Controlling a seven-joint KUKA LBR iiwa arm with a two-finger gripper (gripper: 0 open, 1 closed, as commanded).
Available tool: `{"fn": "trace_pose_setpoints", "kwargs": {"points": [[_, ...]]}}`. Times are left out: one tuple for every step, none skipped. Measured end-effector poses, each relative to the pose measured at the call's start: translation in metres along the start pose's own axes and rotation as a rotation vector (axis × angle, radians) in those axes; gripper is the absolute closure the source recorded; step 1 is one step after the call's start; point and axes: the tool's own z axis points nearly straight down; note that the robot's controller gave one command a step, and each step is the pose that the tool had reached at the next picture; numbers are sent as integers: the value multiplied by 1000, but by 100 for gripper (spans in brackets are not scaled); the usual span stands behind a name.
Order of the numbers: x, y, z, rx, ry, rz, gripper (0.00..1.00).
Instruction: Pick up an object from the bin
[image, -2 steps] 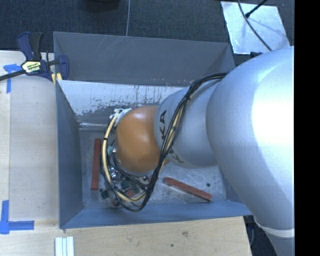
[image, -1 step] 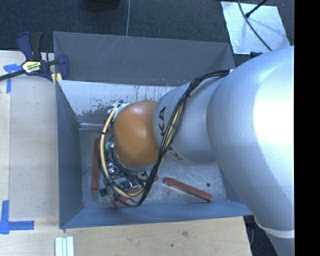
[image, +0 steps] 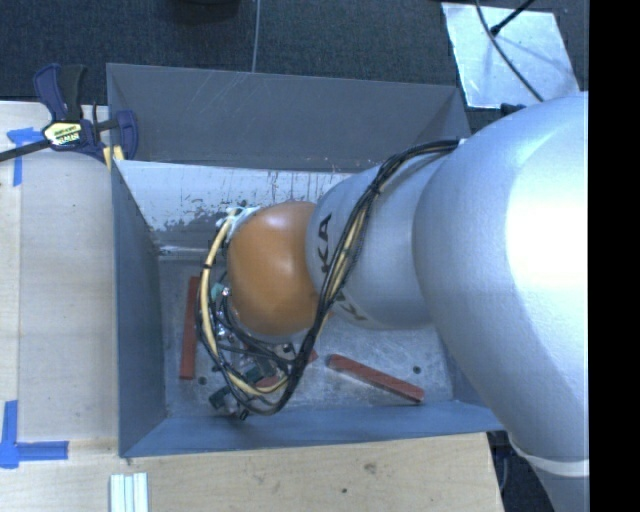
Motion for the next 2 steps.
{"fn": "trace_pose_setpoints", "kwargs": {"points": [[20,-63,12,2,4,10,0],[18,-59,8,0,0,5,100]]}}
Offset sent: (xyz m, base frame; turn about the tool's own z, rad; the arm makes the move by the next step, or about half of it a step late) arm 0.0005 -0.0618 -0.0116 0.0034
